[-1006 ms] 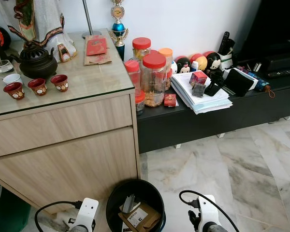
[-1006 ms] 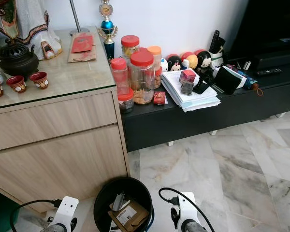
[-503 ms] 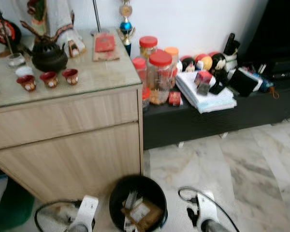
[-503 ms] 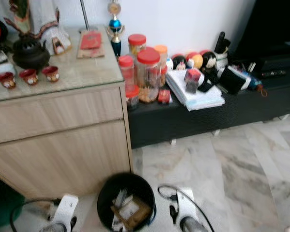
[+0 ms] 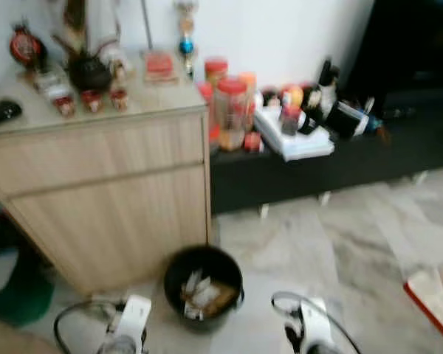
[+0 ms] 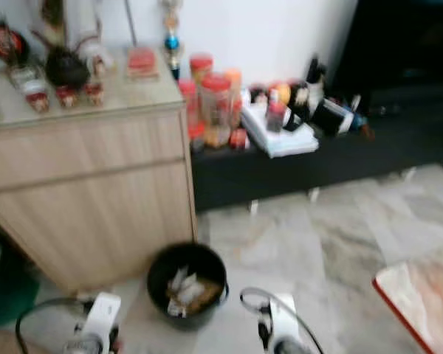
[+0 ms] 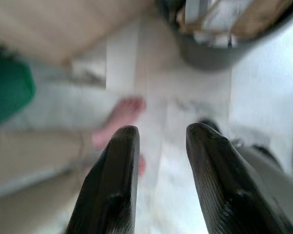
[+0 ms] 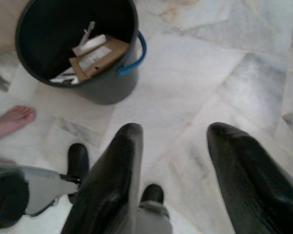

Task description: Picking trash to rubbish bin

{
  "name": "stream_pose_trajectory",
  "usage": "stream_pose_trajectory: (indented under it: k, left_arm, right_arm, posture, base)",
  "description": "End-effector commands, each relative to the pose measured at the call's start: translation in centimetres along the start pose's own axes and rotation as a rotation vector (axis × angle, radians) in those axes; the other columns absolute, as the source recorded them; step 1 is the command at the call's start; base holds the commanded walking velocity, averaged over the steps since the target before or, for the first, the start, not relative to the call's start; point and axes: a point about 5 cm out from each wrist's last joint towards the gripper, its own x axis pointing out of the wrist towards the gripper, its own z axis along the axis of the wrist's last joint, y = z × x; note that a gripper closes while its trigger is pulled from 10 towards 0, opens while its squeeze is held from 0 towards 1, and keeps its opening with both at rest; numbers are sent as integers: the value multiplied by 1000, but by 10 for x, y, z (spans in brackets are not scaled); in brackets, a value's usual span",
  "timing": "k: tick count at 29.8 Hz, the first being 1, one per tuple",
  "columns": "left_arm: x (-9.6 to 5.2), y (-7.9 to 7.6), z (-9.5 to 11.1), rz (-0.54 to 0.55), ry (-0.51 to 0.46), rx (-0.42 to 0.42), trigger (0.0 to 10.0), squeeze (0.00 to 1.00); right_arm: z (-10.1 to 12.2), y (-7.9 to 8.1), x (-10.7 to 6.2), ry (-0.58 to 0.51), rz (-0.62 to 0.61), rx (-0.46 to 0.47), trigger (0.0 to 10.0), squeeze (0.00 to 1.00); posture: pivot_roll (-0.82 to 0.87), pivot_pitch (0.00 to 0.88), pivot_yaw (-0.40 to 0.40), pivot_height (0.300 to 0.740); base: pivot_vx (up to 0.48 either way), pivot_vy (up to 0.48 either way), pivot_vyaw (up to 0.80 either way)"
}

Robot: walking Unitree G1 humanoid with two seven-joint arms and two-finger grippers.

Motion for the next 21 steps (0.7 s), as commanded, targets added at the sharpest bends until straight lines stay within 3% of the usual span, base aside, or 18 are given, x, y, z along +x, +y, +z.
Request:
stream_pose_trajectory:
  k: [1, 9, 21]
  left_arm:
    - [0, -2, -3, -10, 17, 7, 10000, 0]
    - [0, -3, -4, -11, 26, 20, 10000, 0]
    - [0, -2, -4, 2, 31, 29, 10000, 0]
  right_arm:
    - [-5, -3, -1, 11, -9, 4, 10000, 0]
    - [-2, -2, -1, 3, -5, 7, 10000, 0]
    - [-1, 0, 0, -2, 0, 10, 10000, 0]
  posture:
    - [15, 0, 8, 740]
    - [17, 0, 9, 740]
    - [17, 0, 15, 740]
  base:
    - [-300, 0, 0]
    - [-290, 0, 0]
    - [0, 0, 0]
